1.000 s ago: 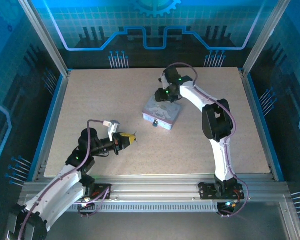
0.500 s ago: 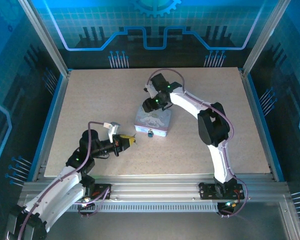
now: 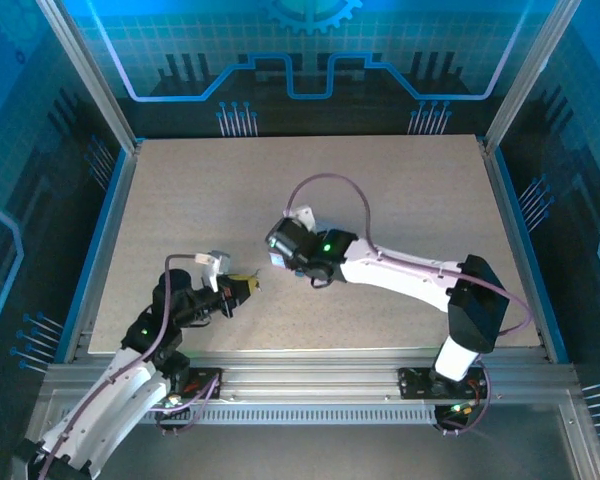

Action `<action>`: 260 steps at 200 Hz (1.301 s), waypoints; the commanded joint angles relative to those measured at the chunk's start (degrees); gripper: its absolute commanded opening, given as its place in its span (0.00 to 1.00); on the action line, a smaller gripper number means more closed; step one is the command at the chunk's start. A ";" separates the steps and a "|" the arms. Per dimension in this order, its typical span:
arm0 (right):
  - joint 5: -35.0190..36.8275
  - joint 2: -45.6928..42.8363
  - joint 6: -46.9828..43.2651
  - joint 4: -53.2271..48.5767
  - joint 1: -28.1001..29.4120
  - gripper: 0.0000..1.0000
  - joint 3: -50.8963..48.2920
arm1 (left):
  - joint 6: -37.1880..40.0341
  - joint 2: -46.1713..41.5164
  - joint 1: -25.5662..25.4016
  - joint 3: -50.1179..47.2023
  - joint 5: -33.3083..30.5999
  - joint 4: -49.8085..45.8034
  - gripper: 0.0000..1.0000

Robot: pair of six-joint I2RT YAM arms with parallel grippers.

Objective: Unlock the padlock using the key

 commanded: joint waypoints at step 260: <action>5.01 22.86 24.30 10.38 -1.35 0.51 1.29 | 1.53 -6.38 -0.52 -1.77 -2.91 -7.91 0.00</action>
